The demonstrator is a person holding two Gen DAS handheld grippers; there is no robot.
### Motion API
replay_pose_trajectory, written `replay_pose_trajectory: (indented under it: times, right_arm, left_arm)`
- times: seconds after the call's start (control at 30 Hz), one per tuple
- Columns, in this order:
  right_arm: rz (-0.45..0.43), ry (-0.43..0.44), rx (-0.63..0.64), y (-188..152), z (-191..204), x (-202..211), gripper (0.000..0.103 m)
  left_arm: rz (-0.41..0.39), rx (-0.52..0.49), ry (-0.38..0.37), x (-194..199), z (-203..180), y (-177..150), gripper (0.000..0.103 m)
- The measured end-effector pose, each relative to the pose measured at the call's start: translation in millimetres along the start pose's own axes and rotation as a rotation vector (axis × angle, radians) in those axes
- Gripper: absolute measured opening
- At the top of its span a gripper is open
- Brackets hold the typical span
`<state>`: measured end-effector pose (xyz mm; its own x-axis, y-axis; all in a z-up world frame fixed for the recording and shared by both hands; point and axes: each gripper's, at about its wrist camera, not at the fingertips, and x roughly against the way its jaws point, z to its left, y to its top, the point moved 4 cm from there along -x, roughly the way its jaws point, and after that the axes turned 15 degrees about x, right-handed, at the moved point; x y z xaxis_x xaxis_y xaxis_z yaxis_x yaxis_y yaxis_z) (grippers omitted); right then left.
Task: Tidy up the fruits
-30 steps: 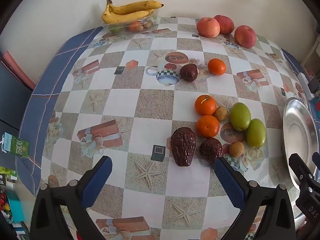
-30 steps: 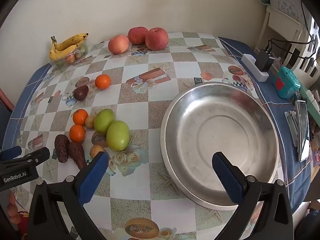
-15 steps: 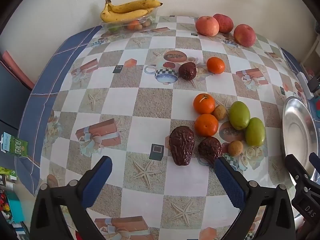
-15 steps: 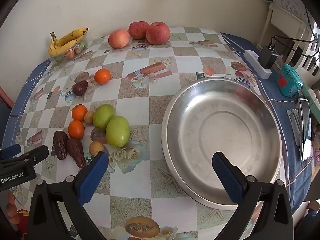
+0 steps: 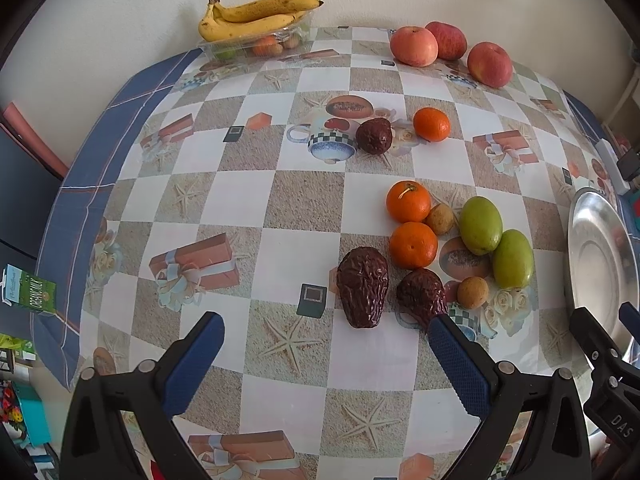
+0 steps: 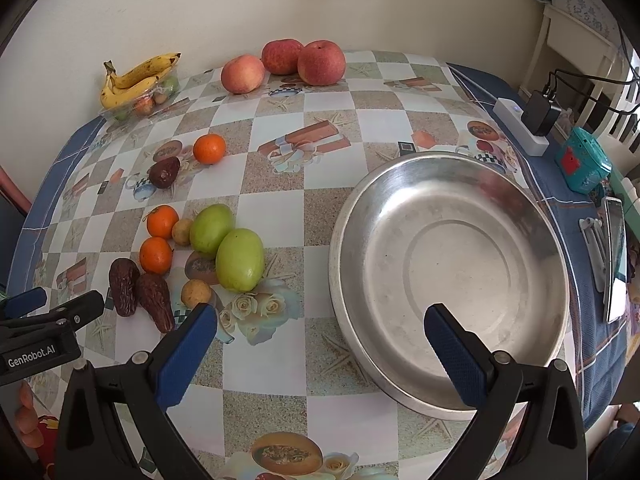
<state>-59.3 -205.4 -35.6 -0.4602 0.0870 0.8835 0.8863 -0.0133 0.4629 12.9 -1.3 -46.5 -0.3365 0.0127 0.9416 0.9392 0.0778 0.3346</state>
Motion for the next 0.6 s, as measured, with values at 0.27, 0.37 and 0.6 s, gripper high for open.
replay_pose_trajectory:
  times: [0.27, 0.37, 0.6]
  right_arm:
    - [0.007, 0.008, 0.007, 0.2, 1.6, -1.9, 0.103]
    - [0.009, 0.010, 0.008, 0.3, 2.1, -2.5, 0.103]
    - [0.021, 0.014, 0.011, -0.6, 2.9, -4.8, 0.103]
  left_arm:
    - [0.005, 0.003, -0.002, 0.3, -0.2, 0.5, 0.103]
    - [0.005, 0.004, -0.003, 0.6, -0.7, 0.1, 0.103]
    - [0.008, 0.009, -0.005, -0.3, -0.8, -1.1, 0.103]
